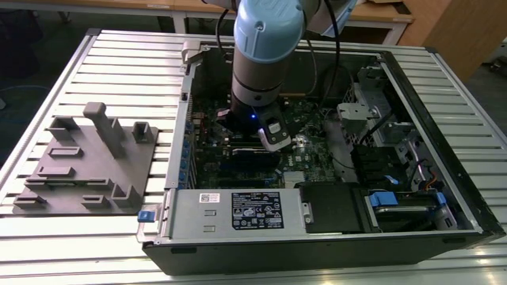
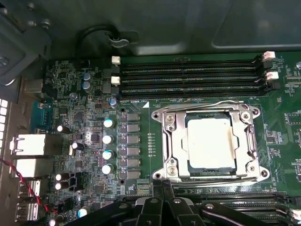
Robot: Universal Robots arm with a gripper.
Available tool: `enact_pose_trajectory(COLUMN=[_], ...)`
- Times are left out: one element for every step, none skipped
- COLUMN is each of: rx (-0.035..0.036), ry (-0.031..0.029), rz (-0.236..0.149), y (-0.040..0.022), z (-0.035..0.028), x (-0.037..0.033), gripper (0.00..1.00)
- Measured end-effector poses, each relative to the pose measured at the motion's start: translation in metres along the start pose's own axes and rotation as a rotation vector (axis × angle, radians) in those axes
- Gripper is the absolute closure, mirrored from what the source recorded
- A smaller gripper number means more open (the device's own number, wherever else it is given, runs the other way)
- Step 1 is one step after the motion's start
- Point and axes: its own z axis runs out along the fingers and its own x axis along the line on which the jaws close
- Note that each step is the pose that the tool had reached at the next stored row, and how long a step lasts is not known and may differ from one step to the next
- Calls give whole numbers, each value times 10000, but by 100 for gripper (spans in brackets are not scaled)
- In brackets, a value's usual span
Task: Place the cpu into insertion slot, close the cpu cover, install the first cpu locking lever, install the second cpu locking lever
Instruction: 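Install the second cpu locking lever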
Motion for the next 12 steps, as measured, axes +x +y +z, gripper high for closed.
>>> enact_pose_trajectory(rx=[-5, -11, -19, -24, -29, -33, -34, -34, -36, -41, -48, -52], ry=[0, 1, 1, 1, 2, 2, 2, 3, 4, 4, 3, 4], rz=[0, 0, 0, -1, -1, 0, 0, 0, 0, 0, -1, -1], y=[0, 0, 0, -1, 0, 1, 5, 8, 11, 14, 16, 16], z=[1, 2, 5, 6, 8, 10, 10, 10, 11, 13, 16, 17], x=[1, 1, 3, 4, 5, 7, 8, 9, 11, 11, 11, 12], gripper=[89, 89, 89, 89, 89, 89, 89, 89, 89, 89, 89, 89])
